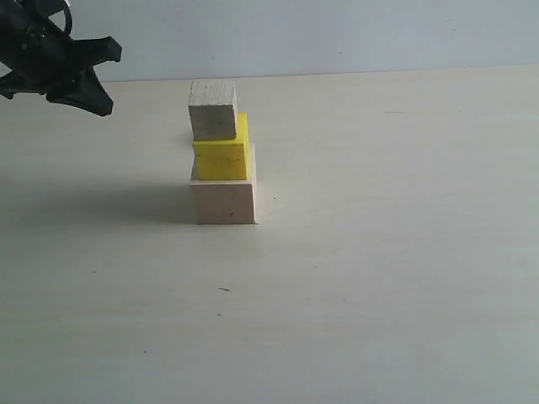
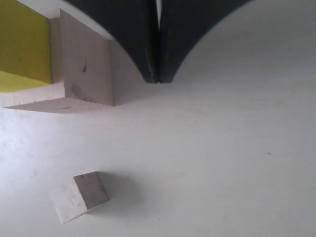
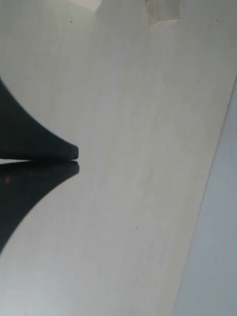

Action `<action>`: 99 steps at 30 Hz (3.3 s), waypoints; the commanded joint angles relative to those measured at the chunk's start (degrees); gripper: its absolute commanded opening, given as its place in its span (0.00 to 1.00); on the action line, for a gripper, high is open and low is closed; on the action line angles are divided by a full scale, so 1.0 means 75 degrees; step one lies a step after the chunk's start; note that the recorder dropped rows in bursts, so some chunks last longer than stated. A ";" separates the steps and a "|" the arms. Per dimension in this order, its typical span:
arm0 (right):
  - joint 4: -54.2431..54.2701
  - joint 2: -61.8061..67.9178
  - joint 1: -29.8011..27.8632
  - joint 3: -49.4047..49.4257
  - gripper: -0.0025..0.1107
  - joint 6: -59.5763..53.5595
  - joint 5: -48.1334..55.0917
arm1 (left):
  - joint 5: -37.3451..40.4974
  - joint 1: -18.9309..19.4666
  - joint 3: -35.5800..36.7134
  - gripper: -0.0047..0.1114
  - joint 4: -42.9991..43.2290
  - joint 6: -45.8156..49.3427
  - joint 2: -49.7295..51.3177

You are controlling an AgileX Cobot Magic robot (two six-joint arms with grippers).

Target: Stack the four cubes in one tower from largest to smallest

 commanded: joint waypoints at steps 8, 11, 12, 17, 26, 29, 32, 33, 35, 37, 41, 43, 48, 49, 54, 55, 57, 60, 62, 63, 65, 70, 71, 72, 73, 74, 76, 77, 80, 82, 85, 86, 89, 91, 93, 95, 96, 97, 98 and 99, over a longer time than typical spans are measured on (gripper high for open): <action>0.3827 0.2763 -0.2494 -0.0028 0.02 -0.2728 -0.1525 | 0.0105 0.0008 -0.0075 0.04 -0.0086 0.0251 -0.0298; 0.5984 0.3568 -0.2906 -0.0445 0.02 -0.4096 -0.1525 | -0.0013 0.0008 -0.0075 0.04 -0.0100 0.0479 -0.0327; 0.7233 0.4055 -0.3049 -0.0764 0.02 -0.4826 -0.1493 | -0.0071 0.0008 -0.0075 0.04 -0.0178 0.0594 -0.0378; 0.9283 0.5684 -0.2895 -0.2644 0.02 -0.5550 -0.1018 | -0.0196 0.0008 -0.0075 0.04 -0.0454 0.0896 -0.0796; 0.9565 0.8001 -0.2458 -0.6204 0.02 -0.4725 -0.0362 | -0.0431 0.0008 -0.0075 0.04 -0.0348 0.0896 -0.1019; 0.9509 0.8452 -0.2276 -0.6785 0.02 -0.4534 -0.0257 | -0.0431 0.0008 -0.0075 0.04 -0.0238 0.0896 -0.1019; 0.9418 0.8610 -0.2183 -0.6864 0.02 -0.4521 -0.0243 | -0.0416 0.0008 -0.0075 0.04 -0.0193 0.0896 -0.1019; 0.9418 0.8635 -0.2193 -0.6864 0.02 -0.4501 -0.0273 | -0.0416 0.0008 -0.0075 0.04 -0.0193 0.0896 -0.1019; 0.9433 0.8752 -0.2193 -0.6864 0.02 -0.4501 -0.0327 | -0.0384 0.0008 -0.0075 0.04 -0.0188 0.0896 -0.1019; 0.9433 0.8831 -0.2193 -0.6864 0.02 -0.4436 -0.0341 | -0.0369 0.0008 -0.0075 0.04 -0.0188 0.0896 -0.1019; 0.9433 0.8904 -0.2193 -0.6864 0.02 -0.4436 -0.0341 | -0.0351 0.0008 -0.0075 0.04 -0.0174 0.0911 -0.1019; 0.9444 0.8919 -0.2137 -0.6864 0.02 -0.4436 -0.0361 | -0.0351 0.0008 -0.0075 0.04 -0.0174 0.1037 -0.1019; 0.9328 0.8919 -0.1947 -0.6864 0.02 -0.4450 -0.0561 | -0.0351 0.0008 -0.0075 0.04 -0.0174 0.1037 -0.1019; 0.9266 0.8919 -0.1928 -0.6864 0.02 -0.4450 -0.0618 | -0.0351 0.0008 -0.0075 0.04 -0.0174 0.1037 -0.1019; 0.9015 0.8919 -0.1805 -0.6864 0.02 -0.4450 -0.0746 | -0.0337 0.0008 -0.0075 0.04 -0.0174 0.1038 -0.1019; 0.9000 0.8919 -0.1811 -0.6864 0.02 -0.4450 -0.0744 | -0.0337 0.0008 -0.0075 0.04 -0.0174 0.1038 -0.1019; 0.9003 0.8919 -0.1780 -0.6864 0.02 -0.4450 -0.0744 | -0.0338 0.0008 -0.0075 0.04 -0.0174 0.1054 -0.1019; 0.8837 0.8919 -0.1715 -0.6864 0.02 -0.4450 -0.0763 | -0.0338 0.0008 -0.0075 0.04 -0.0174 0.1054 -0.1019; 0.8734 0.8919 -0.1682 -0.6864 0.02 -0.4450 -0.0805 | -0.0338 0.0008 -0.0075 0.04 -0.0174 0.1054 -0.1019; 0.8691 0.8919 -0.1663 -0.6864 0.02 -0.4435 -0.0805 | -0.0338 0.0008 -0.0075 0.04 -0.0174 0.1054 -0.1019; 0.8634 0.8919 -0.1649 -0.6864 0.02 -0.4435 -0.0805 | -0.0323 0.0008 -0.0075 0.04 -0.0174 0.1052 -0.1019; 0.8634 0.8919 -0.1556 -0.6864 0.02 -0.4404 -0.0802 | -0.0323 0.0008 -0.0075 0.04 -0.0174 0.1052 -0.1019; 0.8648 0.8919 -0.1517 -0.6864 0.02 -0.4404 -0.0802 | -0.0323 0.0008 -0.0075 0.04 -0.0174 0.1052 -0.1019; 0.8616 0.8919 -0.1517 -0.6864 0.02 -0.4404 -0.0802 | -0.0323 0.0008 -0.0075 0.04 -0.0174 0.1052 -0.1019; 0.8624 0.8919 -0.1475 -0.6864 0.02 -0.4404 -0.0787 | -0.0323 0.0008 -0.0075 0.04 -0.0174 0.1052 -0.1019; 0.8624 0.8919 -0.1475 -0.6864 0.02 -0.4404 -0.0787 | -0.0323 0.0008 -0.0075 0.04 -0.0174 0.1052 -0.1019; 0.8624 0.8919 -0.1475 -0.6864 0.02 -0.4404 -0.0740 | -0.0323 0.0008 -0.0075 0.04 -0.0174 0.1069 -0.1019; 0.8641 0.8919 -0.1475 -0.6864 0.02 -0.4404 -0.0727 | -0.0309 0.0008 -0.0075 0.04 -0.0174 0.1069 -0.1019; 0.8641 0.8919 -0.1475 -0.6864 0.02 -0.4404 -0.0659 | -0.0309 0.0008 -0.0075 0.04 -0.0174 0.1069 -0.1019; 0.8765 0.8919 -0.1475 -0.6864 0.02 -0.4404 -0.0607 | -0.0309 0.0008 -0.0075 0.04 -0.0174 0.1069 -0.1019; 0.8925 0.8919 -0.1475 -0.6864 0.02 -0.4465 -0.0555 | -0.0309 0.0008 -0.0075 0.04 -0.0174 0.1069 -0.1019; 0.9014 0.8919 -0.1475 -0.6864 0.02 -0.4510 -0.0547 | -0.0309 0.0008 -0.0075 0.04 -0.0174 0.1069 -0.1019; 0.9164 0.8919 -0.1475 -0.6864 0.02 -0.4562 -0.0534 | -0.0309 0.0008 -0.0075 0.04 -0.0174 0.1069 -0.1019; 0.9246 0.8919 -0.1475 -0.6864 0.02 -0.4585 -0.0534 | -0.0297 0.0008 -0.0075 0.04 -0.0174 0.1069 -0.1019; 0.9337 0.8919 -0.1475 -0.6864 0.02 -0.4582 -0.0534 | -0.0277 0.0008 -0.0075 0.04 -0.0174 0.1069 -0.1019; 0.9431 0.8919 -0.1475 -0.6864 0.02 -0.4601 -0.0516 | -0.0277 0.0008 -0.0075 0.04 -0.0174 0.1069 -0.1019; 0.9471 0.8919 -0.1475 -0.6864 0.02 -0.4646 -0.0499 | -0.0277 0.0008 -0.0075 0.04 -0.0174 0.1069 -0.1019; 0.9525 0.8919 -0.1475 -0.6864 0.02 -0.4739 -0.0444 | -0.0277 0.0008 -0.0075 0.04 -0.0174 0.1069 -0.1019; 0.9545 0.8919 -0.1475 -0.6864 0.02 -0.4777 -0.0405 | -0.0277 0.0008 -0.0075 0.04 -0.0174 0.1069 -0.1019; 0.9561 0.8919 -0.1475 -0.6864 0.02 -0.4777 -0.0388 | -0.0277 0.0008 -0.0075 0.04 -0.0174 0.1069 -0.1019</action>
